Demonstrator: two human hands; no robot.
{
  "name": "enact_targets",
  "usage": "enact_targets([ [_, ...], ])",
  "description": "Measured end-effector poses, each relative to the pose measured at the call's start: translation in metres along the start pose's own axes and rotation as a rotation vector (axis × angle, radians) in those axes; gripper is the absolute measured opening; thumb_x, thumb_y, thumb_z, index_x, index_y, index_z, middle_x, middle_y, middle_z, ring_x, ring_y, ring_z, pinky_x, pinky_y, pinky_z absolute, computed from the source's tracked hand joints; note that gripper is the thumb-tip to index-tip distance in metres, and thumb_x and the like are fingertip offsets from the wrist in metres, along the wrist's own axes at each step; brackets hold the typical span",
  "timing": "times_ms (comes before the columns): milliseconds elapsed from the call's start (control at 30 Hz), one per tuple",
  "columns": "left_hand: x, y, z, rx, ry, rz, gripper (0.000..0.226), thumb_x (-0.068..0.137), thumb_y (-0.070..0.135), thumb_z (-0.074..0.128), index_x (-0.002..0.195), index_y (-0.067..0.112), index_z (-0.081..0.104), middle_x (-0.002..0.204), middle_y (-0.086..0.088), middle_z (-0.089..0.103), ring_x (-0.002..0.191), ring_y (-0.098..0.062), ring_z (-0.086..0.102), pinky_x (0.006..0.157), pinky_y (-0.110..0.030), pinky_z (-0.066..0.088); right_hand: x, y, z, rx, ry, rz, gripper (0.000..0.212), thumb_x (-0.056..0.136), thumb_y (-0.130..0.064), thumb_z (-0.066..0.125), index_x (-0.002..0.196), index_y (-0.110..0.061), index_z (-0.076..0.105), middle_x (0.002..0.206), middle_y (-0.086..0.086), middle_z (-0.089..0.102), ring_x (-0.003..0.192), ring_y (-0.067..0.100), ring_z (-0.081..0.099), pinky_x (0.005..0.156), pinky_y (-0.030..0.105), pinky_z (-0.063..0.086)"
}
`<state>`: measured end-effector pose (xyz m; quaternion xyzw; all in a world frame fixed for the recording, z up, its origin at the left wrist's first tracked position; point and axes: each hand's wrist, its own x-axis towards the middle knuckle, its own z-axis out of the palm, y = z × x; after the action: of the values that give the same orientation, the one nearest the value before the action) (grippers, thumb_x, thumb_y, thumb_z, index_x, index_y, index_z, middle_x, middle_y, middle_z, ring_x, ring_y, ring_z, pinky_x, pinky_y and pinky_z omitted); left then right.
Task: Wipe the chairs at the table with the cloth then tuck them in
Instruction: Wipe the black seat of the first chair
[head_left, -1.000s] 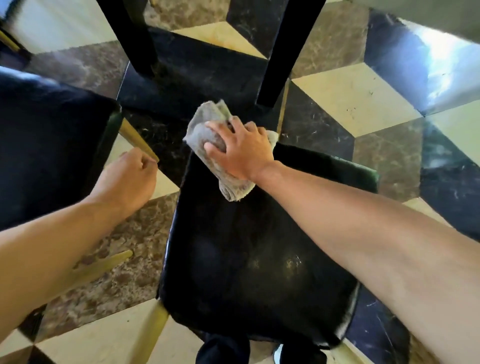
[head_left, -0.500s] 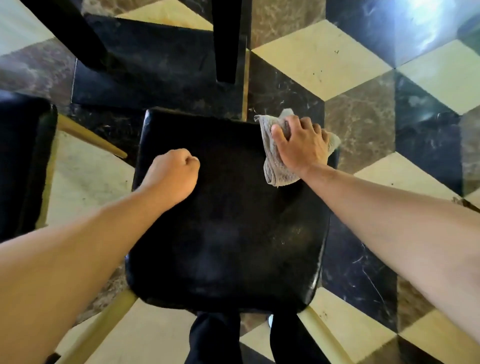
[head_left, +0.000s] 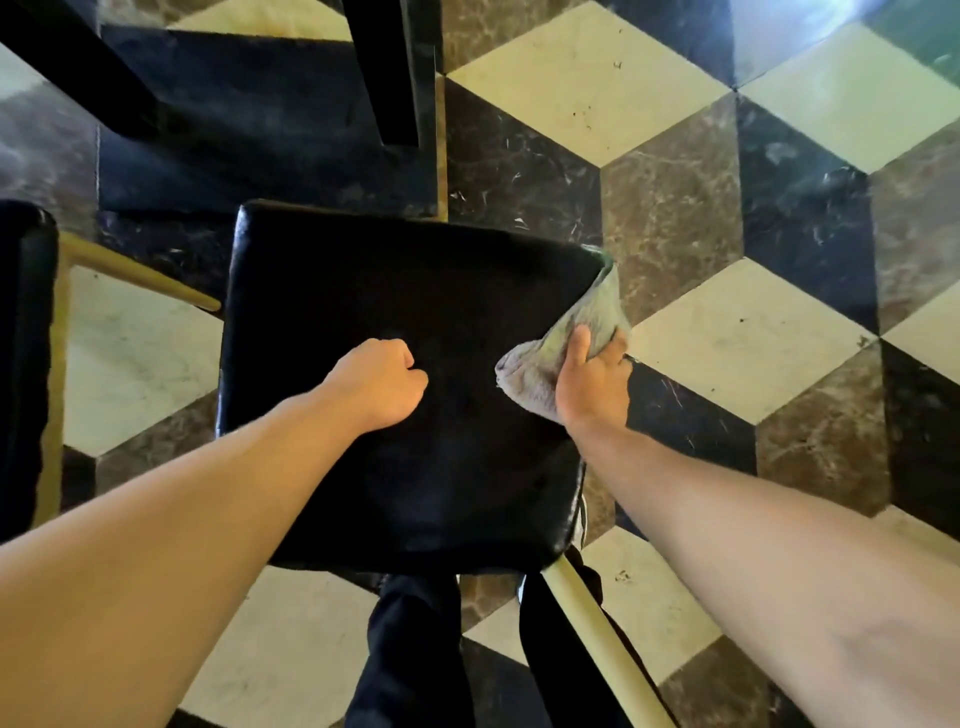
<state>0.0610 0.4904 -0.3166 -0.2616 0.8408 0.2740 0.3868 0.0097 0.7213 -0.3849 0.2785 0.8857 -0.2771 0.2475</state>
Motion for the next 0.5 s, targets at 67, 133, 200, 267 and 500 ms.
enact_targets([
  [67, -0.003, 0.002, 0.001, -0.014, -0.026, -0.016, 0.043, 0.1, 0.032, 0.054, 0.141, 0.017, 0.055, 0.131, -0.004, 0.063, 0.115, -0.024, 0.062, 0.083, -0.03, 0.045, -0.013, 0.016, 0.003, -0.007, -0.046, 0.066, 0.075, 0.101, -0.065, 0.02, 0.162, -0.025, 0.001, 0.165, 0.018, 0.02, 0.145, 0.043, 0.033, 0.117, 0.058, 0.03],
  [133, -0.013, 0.002, 0.0, -0.031, -0.076, -0.01, 0.041, 0.1, 0.031, 0.053, 0.139, 0.016, 0.056, 0.121, -0.004, 0.065, 0.11, -0.024, 0.063, 0.087, -0.033, 0.049, -0.031, 0.029, 0.003, -0.01, -0.093, 0.181, 0.074, 0.102, -0.064, 0.019, 0.162, -0.025, 0.001, 0.164, 0.02, 0.019, 0.145, 0.044, 0.032, 0.118, 0.057, 0.028],
  [200, -0.023, 0.0, -0.003, -0.042, -0.12, -0.009, 0.039, 0.101, 0.03, 0.052, 0.137, 0.015, 0.056, 0.117, -0.003, 0.064, 0.107, -0.024, 0.063, 0.088, -0.034, 0.05, -0.048, 0.036, 0.003, -0.016, -0.09, 0.287, 0.074, 0.102, -0.065, 0.018, 0.162, -0.025, 0.002, 0.164, 0.022, 0.02, 0.144, 0.045, 0.033, 0.118, 0.058, 0.026],
  [267, -0.032, -0.001, -0.012, -0.047, -0.124, 0.01, 0.035, 0.1, 0.029, 0.052, 0.13, 0.012, 0.06, 0.119, -0.007, 0.066, 0.107, -0.026, 0.064, 0.089, -0.035, 0.051, -0.069, 0.035, 0.006, -0.053, -0.089, 0.348, 0.077, 0.102, -0.064, 0.02, 0.163, -0.023, -0.001, 0.165, 0.022, 0.016, 0.145, 0.045, 0.031, 0.119, 0.056, 0.024],
  [500, -0.051, -0.053, -0.043, -0.053, -0.065, -0.026, 0.033, 0.102, 0.026, 0.05, 0.12, 0.004, 0.067, 0.116, -0.014, 0.069, 0.107, -0.032, 0.063, 0.09, -0.038, 0.049, -0.158, 0.065, 0.044, -0.653, -0.137, -0.126, 0.074, 0.102, -0.06, 0.038, 0.16, -0.041, -0.005, 0.167, 0.02, -0.005, 0.145, 0.053, 0.02, 0.113, 0.06, 0.033],
])
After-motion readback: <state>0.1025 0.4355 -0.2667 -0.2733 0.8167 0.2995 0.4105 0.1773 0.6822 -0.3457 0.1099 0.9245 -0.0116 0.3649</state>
